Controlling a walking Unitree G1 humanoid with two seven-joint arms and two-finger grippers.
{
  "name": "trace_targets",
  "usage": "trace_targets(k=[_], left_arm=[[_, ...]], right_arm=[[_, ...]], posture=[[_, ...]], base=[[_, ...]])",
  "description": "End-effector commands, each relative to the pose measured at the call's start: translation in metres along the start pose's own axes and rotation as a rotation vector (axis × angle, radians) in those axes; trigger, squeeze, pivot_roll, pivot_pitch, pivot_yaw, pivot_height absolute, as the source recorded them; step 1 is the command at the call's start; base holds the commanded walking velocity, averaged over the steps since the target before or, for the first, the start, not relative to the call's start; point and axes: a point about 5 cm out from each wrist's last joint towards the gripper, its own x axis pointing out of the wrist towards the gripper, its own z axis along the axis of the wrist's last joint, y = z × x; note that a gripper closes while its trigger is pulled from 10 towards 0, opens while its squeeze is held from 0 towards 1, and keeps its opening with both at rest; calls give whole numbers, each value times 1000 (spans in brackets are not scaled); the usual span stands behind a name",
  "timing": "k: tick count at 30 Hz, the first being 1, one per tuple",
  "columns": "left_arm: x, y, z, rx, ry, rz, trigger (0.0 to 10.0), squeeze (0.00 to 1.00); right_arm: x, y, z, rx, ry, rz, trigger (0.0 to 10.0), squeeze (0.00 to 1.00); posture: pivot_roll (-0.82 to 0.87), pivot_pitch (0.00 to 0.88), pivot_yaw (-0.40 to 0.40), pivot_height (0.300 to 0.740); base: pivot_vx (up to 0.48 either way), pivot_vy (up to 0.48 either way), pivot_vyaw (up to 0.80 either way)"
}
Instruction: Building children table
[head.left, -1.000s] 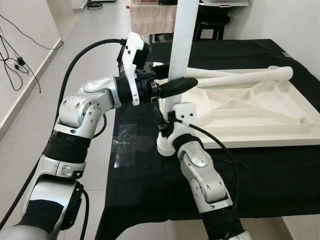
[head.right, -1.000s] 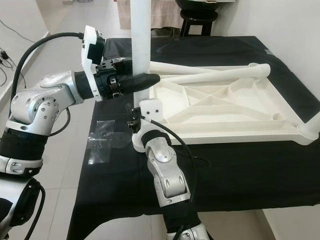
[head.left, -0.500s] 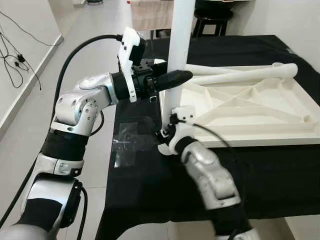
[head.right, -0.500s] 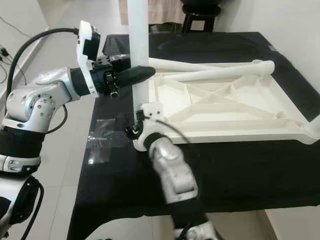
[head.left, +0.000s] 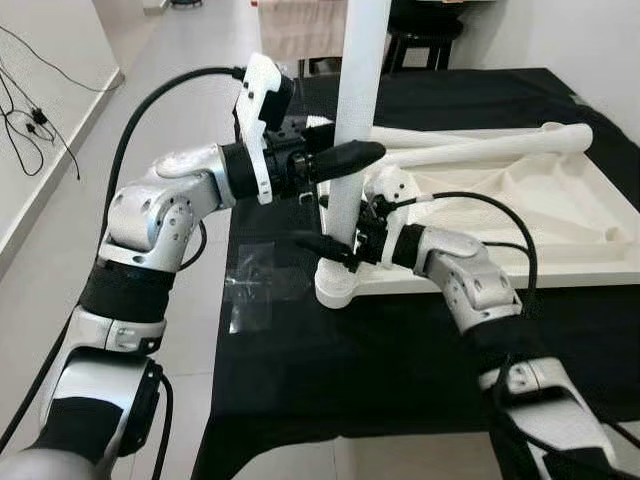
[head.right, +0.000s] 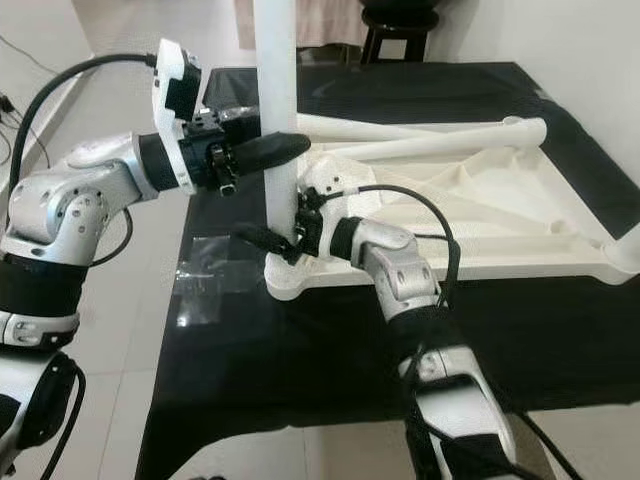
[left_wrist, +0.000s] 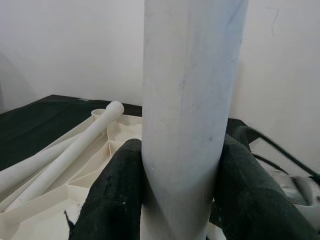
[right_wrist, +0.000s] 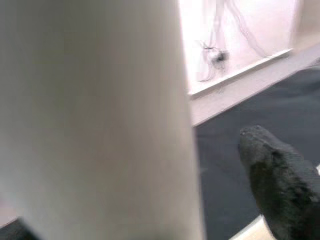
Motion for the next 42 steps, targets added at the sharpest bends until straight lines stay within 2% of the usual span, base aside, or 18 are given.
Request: trace_targets(k=[1, 9, 18, 19, 20, 22, 23, 24, 25, 26, 27, 28, 29, 30, 31, 32, 37, 42], left_arm=[[8, -13, 1, 5, 5, -92, 0, 0], [8, -15, 3, 17, 6, -105, 0, 0], [8, -14, 1, 2, -3, -100, 0, 0], [7, -12, 0, 4, -3, -82, 10000, 1000], [7, -12, 0, 4, -3, -82, 10000, 1000], [7, -7, 0, 17, -6, -29, 10000, 1000], [7, -7, 0, 17, -3, -21, 10000, 788], [7, -7, 0, 16, -1, -19, 10000, 51], [6, -6, 0, 15, 3, -16, 10000, 0], [6, -6, 0, 15, 3, -16, 10000, 0], [6, -6, 0, 15, 5, -13, 10000, 0], [5, -5, 1, 13, 4, -5, 10000, 0], [5, -5, 1, 13, 4, -5, 10000, 0], [4, -3, 1, 13, 6, 1, 10000, 0], [4, -2, 1, 13, 10, 3, 10000, 0], [4, -1, 1, 18, 18, 6, 10000, 0], [7, -2, 0, 24, 27, 1, 10000, 0], [7, -2, 2, 26, 21, 15, 10000, 0]], right_arm=[[4, 2, 0, 14, -11, 76, 0, 0], [-6, -3, 0, 48, -42, 183, 0, 0], [-9, -6, -6, 34, -52, 165, 0, 0], [-9, -7, -11, 17, -56, 85, 0, 0], [-9, -7, -11, 17, -56, 85, 0, 0], [-10, -7, -17, 26, -71, -31, 0, 0], [-7, -4, -23, 49, -78, -107, 0, 0], [-6, -2, -27, 66, -82, -157, 0, 0], [3, 5, -37, 75, -71, -356, 0, 0], [3, 5, -37, 75, -71, -356, 0, 0], [7, 10, -43, 80, -68, -505, 0, 0], [9, 31, -64, 180, -1, -762, 0, 0], [9, 31, -64, 180, -1, -762, 0, 0], [17, 61, -77, 216, 45, -831, 0, 0], [26, 84, -80, 254, 64, -831, 0, 0], [37, 96, -79, 264, 54, -800, 0, 0], [51, 96, -74, 222, 38, -690, 0, 0], [50, 94, -69, 209, 39, -714, 0, 0]], posture=[[50, 155, -4, 740], [56, 150, -1, 740], [52, 141, 1, 740], [48, 139, -4, 740], [48, 139, -4, 740], [49, 139, -9, 740], [49, 140, -17, 740], [49, 140, -17, 740], [52, 142, -30, 740], [52, 142, -30, 740], [52, 142, -30, 740], [47, 146, -26, 740], [47, 146, -26, 740], [53, 154, -13, 740], [49, 157, -11, 740], [31, 146, 2, 740], [33, 139, -5, 740], [30, 141, -12, 740]], base=[[0, 0, 0], [0, 0, 0], [0, 0, 0], [0, 0, 0], [0, 0, 0], [0, 0, 0], [0, 0, 0], [0, 0, 0], [0, 0, 0], [0, 0, 0], [0, 0, 0], [0, 0, 0], [0, 0, 0], [0, 0, 0], [0, 0, 0], [0, 0, 0], [0, 0, 0], [0, 0, 0]])
